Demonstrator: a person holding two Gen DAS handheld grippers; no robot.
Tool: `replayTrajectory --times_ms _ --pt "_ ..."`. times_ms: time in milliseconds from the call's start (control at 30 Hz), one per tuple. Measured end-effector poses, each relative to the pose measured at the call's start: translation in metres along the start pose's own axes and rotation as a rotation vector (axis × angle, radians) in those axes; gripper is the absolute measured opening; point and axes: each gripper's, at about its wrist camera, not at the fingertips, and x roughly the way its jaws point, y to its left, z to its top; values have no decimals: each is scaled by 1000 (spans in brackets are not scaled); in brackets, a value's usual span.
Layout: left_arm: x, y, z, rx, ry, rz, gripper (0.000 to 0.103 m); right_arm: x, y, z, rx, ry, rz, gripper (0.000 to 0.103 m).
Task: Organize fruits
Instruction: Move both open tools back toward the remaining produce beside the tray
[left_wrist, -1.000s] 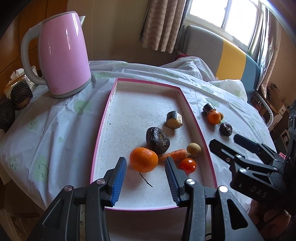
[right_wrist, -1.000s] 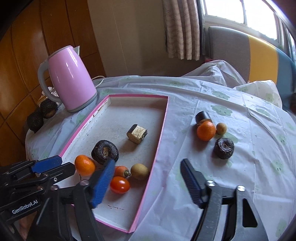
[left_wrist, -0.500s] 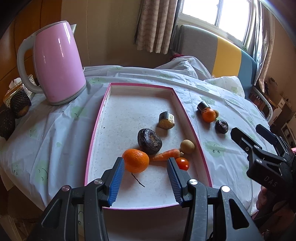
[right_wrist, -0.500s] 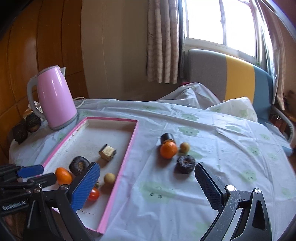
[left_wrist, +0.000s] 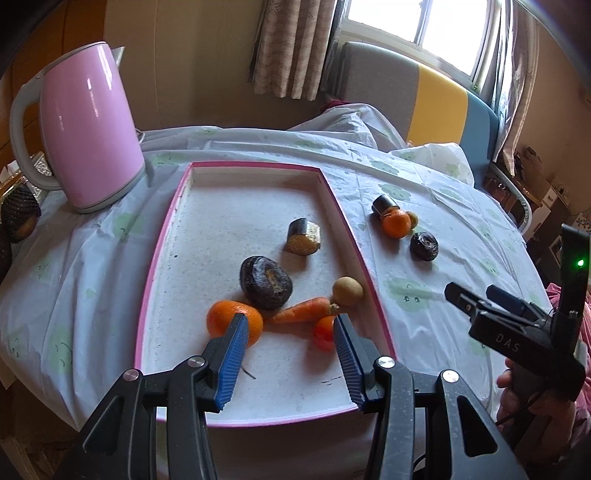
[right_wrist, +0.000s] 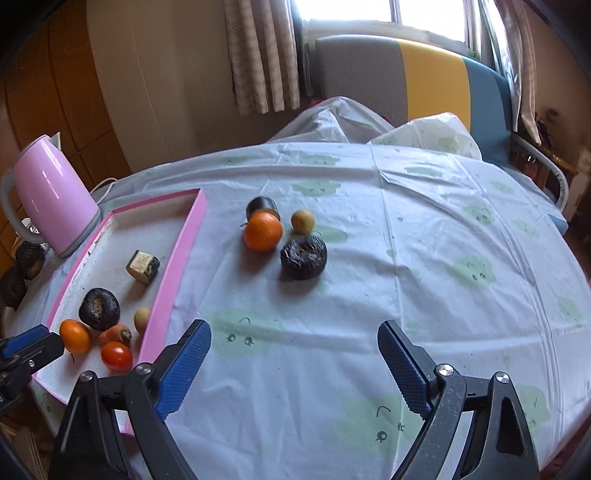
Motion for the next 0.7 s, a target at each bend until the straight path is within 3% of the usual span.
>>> replayTrajectory --times_ms 267,700 --pt "12 -21 15 13 28 -55 48 4 -15 -2 24 13 -2 92" --pt "41 -57 38 82 72 -63 48 15 -23 6 12 18 15 88"
